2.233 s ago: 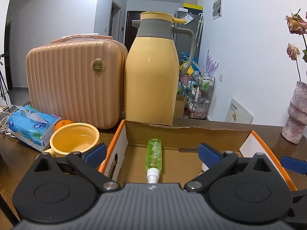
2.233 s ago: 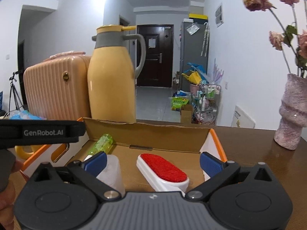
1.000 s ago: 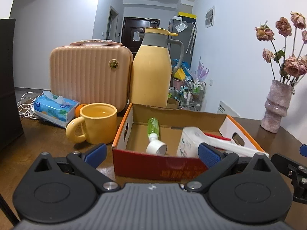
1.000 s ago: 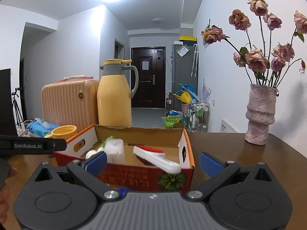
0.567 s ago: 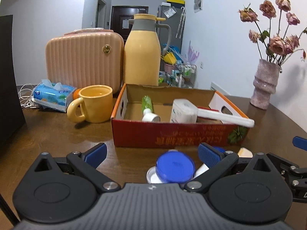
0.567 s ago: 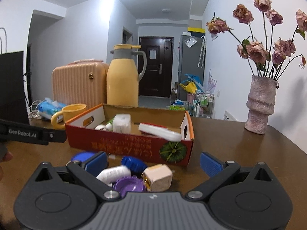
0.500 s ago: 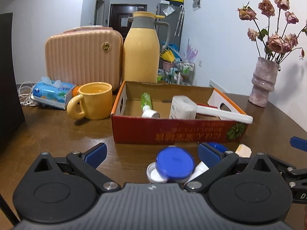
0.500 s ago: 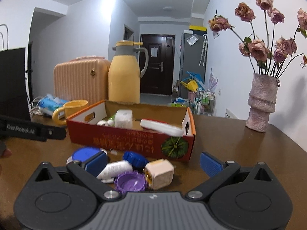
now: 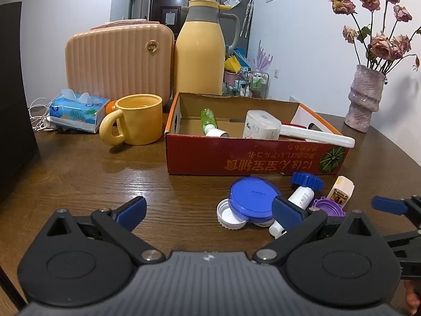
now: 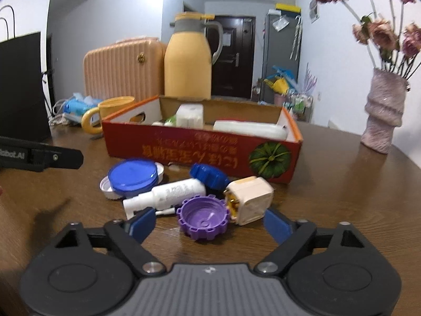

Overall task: Organize rigid objects
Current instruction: 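Grasp the purple cap with the right gripper while the left gripper approaches the blue-lidded jar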

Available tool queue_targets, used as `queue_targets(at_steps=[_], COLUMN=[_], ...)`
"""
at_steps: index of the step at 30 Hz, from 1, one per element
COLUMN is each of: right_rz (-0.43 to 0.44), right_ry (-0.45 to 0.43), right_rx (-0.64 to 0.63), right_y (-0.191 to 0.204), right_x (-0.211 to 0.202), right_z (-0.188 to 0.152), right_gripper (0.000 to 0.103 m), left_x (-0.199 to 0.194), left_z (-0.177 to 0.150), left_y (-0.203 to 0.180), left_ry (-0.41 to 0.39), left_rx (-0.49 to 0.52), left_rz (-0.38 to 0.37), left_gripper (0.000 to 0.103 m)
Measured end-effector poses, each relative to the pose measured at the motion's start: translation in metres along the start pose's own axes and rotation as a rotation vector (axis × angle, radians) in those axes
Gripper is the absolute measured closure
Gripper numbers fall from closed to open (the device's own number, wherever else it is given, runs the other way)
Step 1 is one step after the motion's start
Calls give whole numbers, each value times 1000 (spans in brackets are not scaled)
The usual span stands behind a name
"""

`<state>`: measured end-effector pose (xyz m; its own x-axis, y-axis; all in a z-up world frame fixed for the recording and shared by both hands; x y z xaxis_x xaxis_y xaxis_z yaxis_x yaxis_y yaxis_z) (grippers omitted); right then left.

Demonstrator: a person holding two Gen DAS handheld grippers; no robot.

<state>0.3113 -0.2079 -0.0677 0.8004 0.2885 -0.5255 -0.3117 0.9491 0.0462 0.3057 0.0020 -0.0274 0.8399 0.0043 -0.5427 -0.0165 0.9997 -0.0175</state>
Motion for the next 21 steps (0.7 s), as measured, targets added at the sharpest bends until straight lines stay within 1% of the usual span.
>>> queue_targets(at_steps=[1,3,6,8,10,12,16,21], right_rz=[3,11,10,3,-3,-7,8,14], right_ry=[11,36,60,74,77,73,57,9], right_rx=[-1,-4,-4,1,6,8,11,3], right_y=[1,4,8,8,10,10,9,10], right_x=[4,13,24,30,34,35,31,21], right_z=[0,0,0,0,-1,-2,-4,-3], right_gripper=[22,30,36,37,40,52,53,53], left_x=[1,2,4,6,7,7,9,12], left_z=[-1,-3,-5,-7,-8,-9,-11,-14], left_y=[0,1,2,3,4,4,3,3], left_ry=[2,7,15,19,23,25,31,40], left_rx=[0,-2,-6,-10,-14,-14,-13,-10], left_rz=[0,0,0,-1,-4,-4,-4,1], left_gripper=[0,0,0,0,0,0,0,0])
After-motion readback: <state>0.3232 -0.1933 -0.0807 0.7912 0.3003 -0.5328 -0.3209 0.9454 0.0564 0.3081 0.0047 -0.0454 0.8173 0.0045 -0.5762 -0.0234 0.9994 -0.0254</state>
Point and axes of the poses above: each gripper's, at about its wrist camera, not at the fingertips, and x roughly the way its jaws point, y to its left, z to its top, the point moved 3 cm from there along x, roughly the way its jaws point, and after that the axes turned 5 degrees about z, right-handed, at the moved point
